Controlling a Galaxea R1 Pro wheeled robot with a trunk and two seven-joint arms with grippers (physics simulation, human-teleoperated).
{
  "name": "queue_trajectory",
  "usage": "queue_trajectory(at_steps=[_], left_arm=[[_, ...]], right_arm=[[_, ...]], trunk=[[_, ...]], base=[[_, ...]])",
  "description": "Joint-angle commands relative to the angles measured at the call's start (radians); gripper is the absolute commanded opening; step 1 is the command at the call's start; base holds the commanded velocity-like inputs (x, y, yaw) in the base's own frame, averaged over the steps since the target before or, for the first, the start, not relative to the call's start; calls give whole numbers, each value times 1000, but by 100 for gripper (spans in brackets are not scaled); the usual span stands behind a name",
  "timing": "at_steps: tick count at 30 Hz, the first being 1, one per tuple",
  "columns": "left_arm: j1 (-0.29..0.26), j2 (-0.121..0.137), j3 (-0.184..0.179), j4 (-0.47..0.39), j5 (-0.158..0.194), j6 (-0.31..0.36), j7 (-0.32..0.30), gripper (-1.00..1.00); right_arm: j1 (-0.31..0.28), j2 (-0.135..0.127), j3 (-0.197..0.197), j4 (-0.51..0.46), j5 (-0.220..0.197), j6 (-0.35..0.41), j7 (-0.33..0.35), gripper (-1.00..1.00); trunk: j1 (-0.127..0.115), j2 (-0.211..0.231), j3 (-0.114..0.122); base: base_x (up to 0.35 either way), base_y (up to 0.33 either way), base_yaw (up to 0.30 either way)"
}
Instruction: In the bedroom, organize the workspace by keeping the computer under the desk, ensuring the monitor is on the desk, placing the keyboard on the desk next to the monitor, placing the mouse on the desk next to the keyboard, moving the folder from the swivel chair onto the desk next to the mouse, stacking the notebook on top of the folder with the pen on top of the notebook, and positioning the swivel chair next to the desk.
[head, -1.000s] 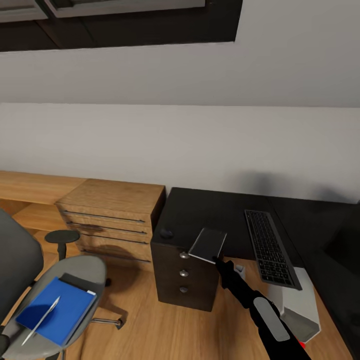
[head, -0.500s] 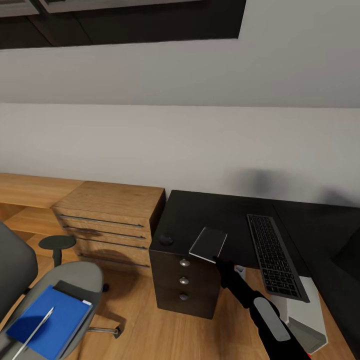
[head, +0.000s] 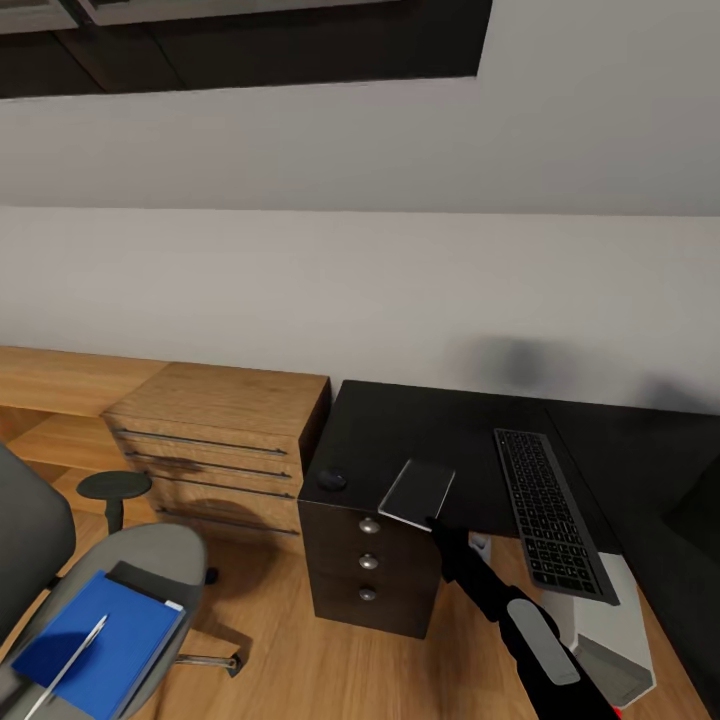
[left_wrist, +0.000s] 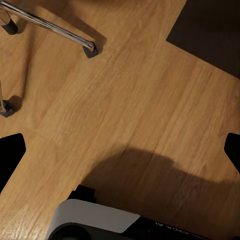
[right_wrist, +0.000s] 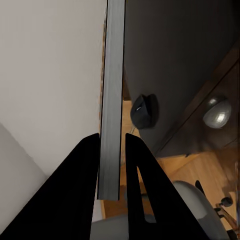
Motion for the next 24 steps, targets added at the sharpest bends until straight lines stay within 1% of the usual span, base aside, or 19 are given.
queue_trajectory(at_steps=[1,10,24], left_arm=[[0,1,-3,-3,6,3,7,100],[0,1,-3,-3,6,2,6,100],[0,1,-3,-3,6,3,8,100]], right_arm=[[-1,0,0,5,-11,5,3,-100],[-1,0,-1,15,-11,5,3,-100],[-1,0,-1,15,-11,5,3,-100]], trunk=[[0,-1,-1],[0,-1,-1],[0,-1,-1]], base=[[0,0,0],[116,0,0],[15,0,0]])
